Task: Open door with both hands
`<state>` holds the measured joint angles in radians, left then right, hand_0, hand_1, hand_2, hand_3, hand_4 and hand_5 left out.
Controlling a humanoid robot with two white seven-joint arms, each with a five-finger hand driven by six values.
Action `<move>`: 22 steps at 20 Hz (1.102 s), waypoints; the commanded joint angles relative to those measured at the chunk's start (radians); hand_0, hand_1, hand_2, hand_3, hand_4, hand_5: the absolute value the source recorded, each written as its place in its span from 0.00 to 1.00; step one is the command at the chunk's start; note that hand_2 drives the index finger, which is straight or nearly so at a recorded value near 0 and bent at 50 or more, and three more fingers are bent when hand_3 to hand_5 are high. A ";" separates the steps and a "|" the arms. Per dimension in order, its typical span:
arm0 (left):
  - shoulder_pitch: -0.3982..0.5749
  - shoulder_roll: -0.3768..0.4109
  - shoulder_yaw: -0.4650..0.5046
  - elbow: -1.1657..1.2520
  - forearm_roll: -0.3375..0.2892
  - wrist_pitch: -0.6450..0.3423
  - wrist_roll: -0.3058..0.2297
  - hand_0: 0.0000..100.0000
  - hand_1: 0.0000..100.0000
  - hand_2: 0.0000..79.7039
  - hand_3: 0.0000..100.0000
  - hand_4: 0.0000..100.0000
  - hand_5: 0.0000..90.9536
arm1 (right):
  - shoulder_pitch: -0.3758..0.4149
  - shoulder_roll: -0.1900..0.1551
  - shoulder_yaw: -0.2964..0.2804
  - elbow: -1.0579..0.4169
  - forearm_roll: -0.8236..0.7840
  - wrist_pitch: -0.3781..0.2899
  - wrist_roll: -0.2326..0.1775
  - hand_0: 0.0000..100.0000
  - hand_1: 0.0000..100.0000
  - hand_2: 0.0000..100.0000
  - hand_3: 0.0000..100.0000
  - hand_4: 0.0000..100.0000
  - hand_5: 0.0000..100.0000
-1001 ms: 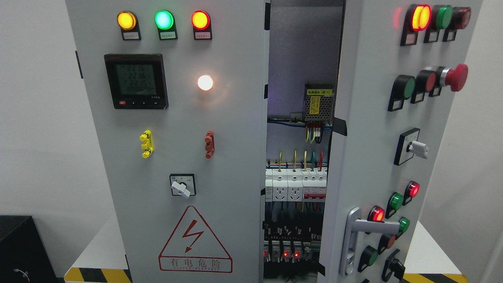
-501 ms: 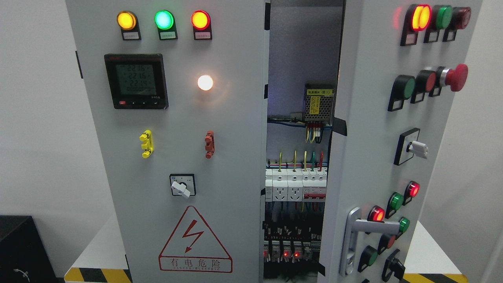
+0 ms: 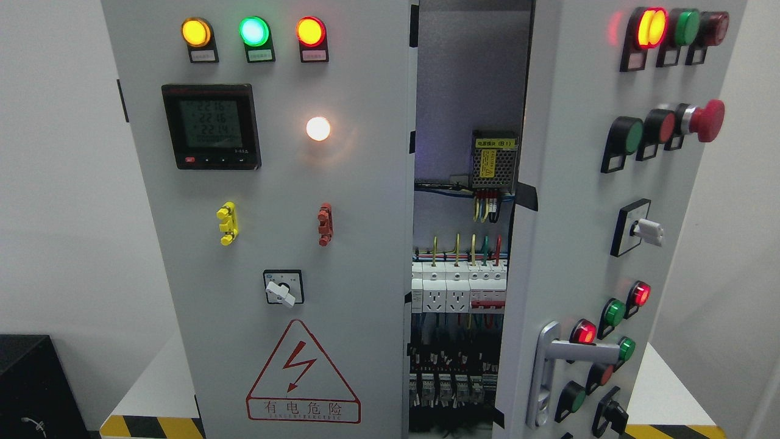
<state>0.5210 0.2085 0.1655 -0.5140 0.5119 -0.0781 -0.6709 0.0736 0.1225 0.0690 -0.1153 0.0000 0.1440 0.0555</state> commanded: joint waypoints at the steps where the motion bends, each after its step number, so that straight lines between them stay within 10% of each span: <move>1: 0.671 0.705 0.711 -0.860 0.906 -0.060 -0.276 0.00 0.00 0.00 0.00 0.00 0.00 | 0.000 -0.001 0.000 -0.001 -0.003 0.000 0.000 0.00 0.00 0.00 0.00 0.00 0.00; 4: 0.959 0.739 1.145 -0.886 1.135 -0.010 -0.444 0.00 0.00 0.00 0.00 0.00 0.00 | 0.000 0.000 0.000 -0.001 -0.003 0.000 0.000 0.00 0.00 0.00 0.00 0.00 0.00; 7: 0.967 0.756 1.295 -0.949 1.143 0.059 -0.504 0.00 0.00 0.00 0.00 0.00 0.00 | 0.000 0.000 0.000 -0.001 -0.003 0.000 0.000 0.00 0.00 0.00 0.00 0.00 0.00; 17: 0.818 0.980 1.219 -1.008 1.048 0.066 -0.503 0.00 0.00 0.00 0.00 0.00 0.00 | 0.000 0.000 0.000 -0.001 -0.003 0.000 0.000 0.00 0.00 0.00 0.00 0.00 0.00; 22: 0.535 0.993 0.993 -1.028 1.013 0.069 -0.504 0.00 0.00 0.00 0.00 0.00 0.00 | 0.000 0.000 0.000 -0.001 -0.003 0.000 0.000 0.00 0.00 0.00 0.00 0.00 0.00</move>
<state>1.2564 0.9905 1.1766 -1.3720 1.5407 -0.0110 -1.1744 0.0736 0.1224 0.0690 -0.1160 0.0000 0.1441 0.0558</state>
